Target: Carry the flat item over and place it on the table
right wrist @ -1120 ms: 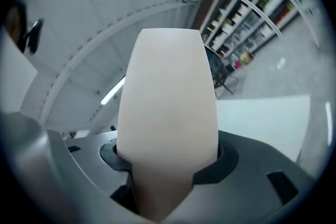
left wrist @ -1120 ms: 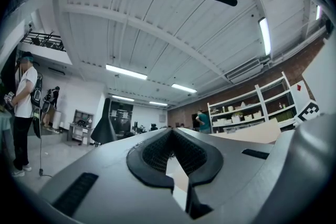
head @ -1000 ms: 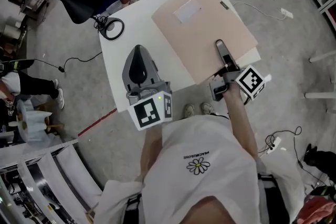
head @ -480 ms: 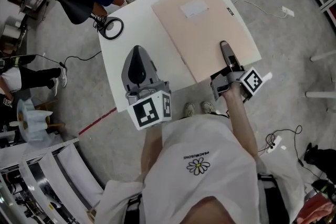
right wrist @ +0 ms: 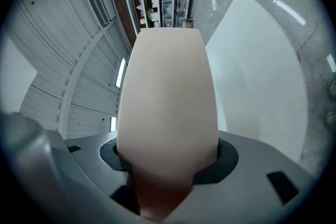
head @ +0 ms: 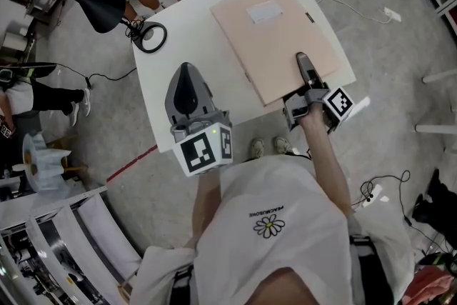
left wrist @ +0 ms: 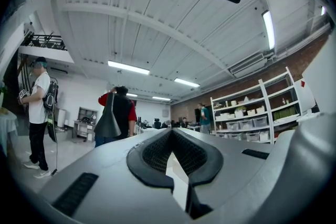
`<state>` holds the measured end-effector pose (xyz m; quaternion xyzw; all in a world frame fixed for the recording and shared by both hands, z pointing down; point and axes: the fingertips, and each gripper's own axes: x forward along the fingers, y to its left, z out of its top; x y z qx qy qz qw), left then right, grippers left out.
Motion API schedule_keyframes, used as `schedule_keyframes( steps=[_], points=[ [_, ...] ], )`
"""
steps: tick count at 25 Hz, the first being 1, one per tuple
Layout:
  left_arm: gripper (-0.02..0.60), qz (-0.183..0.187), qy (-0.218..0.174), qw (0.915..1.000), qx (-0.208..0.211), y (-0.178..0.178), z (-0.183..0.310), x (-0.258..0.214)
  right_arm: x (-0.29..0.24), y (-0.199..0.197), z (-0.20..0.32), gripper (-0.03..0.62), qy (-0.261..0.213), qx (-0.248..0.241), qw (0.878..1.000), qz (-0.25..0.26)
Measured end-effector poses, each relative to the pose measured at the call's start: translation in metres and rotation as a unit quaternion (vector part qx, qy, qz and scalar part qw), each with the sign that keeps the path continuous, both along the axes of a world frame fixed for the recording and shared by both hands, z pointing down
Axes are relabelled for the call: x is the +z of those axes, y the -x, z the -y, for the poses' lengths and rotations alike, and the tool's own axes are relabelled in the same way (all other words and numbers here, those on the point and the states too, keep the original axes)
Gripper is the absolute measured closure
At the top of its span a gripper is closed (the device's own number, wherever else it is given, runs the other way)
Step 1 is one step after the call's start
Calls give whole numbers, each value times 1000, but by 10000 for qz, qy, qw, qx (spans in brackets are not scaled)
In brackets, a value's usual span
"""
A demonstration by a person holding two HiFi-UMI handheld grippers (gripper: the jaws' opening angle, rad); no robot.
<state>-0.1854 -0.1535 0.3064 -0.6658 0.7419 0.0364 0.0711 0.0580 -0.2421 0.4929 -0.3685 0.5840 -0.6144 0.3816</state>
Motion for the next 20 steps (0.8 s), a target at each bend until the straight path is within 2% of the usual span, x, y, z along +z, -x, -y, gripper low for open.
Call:
schedule_keyframes(
  steps=[9, 20],
  points=[
    [569, -7, 156, 9997, -179, 10, 1, 9, 39, 4, 25, 313, 623, 282, 9970, -350],
    [569, 39, 333, 9986, -411, 25, -4, 22, 67, 18, 37, 313, 906, 226, 9927, -760]
  ],
)
